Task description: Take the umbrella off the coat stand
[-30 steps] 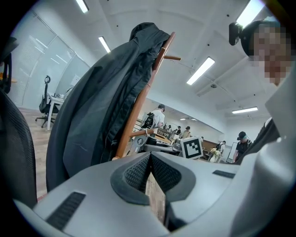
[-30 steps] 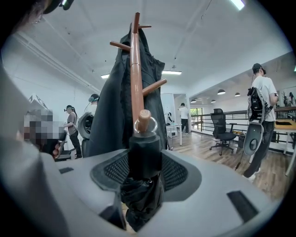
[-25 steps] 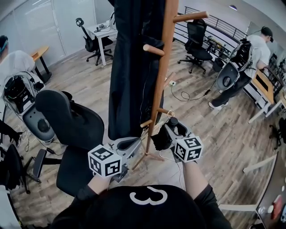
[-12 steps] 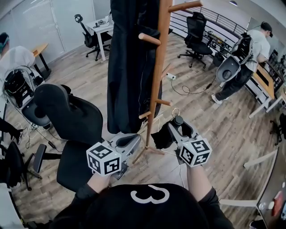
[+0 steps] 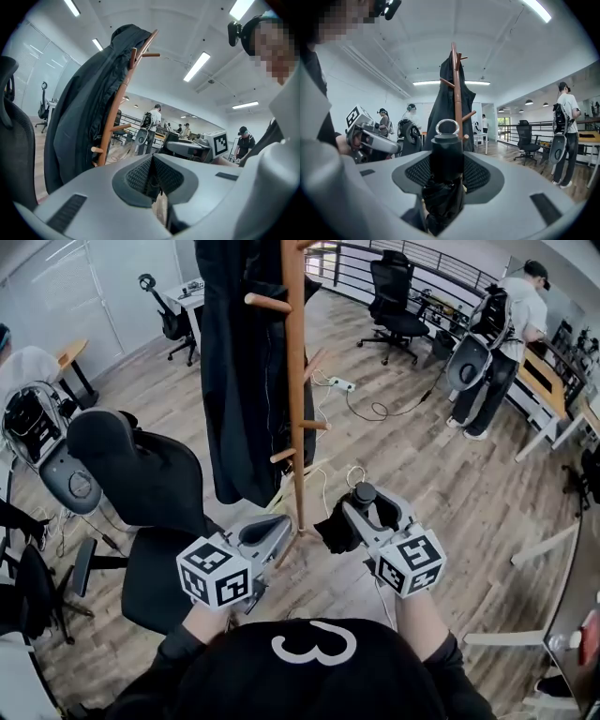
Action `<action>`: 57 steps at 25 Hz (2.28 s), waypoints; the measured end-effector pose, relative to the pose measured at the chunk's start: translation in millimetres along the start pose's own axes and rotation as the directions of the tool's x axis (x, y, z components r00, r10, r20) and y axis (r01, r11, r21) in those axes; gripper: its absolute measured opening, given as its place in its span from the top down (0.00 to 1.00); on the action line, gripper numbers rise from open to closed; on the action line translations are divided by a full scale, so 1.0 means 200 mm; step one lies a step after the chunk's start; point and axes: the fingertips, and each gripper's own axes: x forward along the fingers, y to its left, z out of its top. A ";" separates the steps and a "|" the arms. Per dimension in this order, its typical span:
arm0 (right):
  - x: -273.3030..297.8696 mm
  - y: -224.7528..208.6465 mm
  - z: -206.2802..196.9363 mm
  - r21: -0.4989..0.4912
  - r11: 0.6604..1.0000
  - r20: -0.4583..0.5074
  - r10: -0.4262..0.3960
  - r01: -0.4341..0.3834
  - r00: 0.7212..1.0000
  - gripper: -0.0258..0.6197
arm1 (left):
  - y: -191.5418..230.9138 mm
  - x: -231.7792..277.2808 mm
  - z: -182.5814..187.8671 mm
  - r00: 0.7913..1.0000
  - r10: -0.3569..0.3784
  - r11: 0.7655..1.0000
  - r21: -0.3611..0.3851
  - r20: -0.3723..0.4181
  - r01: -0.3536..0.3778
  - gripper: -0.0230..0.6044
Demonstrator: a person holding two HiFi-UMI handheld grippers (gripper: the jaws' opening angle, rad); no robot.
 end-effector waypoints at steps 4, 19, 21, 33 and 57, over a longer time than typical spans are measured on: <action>-0.16 0.08 0.02 0.000 1.000 0.003 0.029 -0.029 1.000 0.63 | -0.13 -0.02 -0.02 1.000 -0.009 1.000 0.005 0.003 0.009 0.94; -0.84 0.40 -0.02 0.034 0.992 0.021 0.123 -0.123 0.992 0.63 | -0.73 -0.17 -0.17 1.000 -0.018 0.999 0.032 0.012 0.017 0.94; -0.92 0.45 -0.04 0.030 0.991 0.022 0.127 -0.128 0.992 0.63 | -0.81 -0.19 -0.20 1.000 -0.021 0.999 0.038 0.015 0.021 0.94; -1.33 0.65 -0.13 0.031 0.986 0.041 0.162 -0.163 0.986 0.63 | -1.19 -0.35 -0.37 0.999 -0.022 0.997 0.075 0.048 0.019 0.94; -1.49 0.84 -0.13 0.059 0.976 0.046 0.206 -0.209 0.977 0.63 | -1.37 -0.54 -0.38 0.997 -0.003 0.995 0.099 0.072 -0.004 0.94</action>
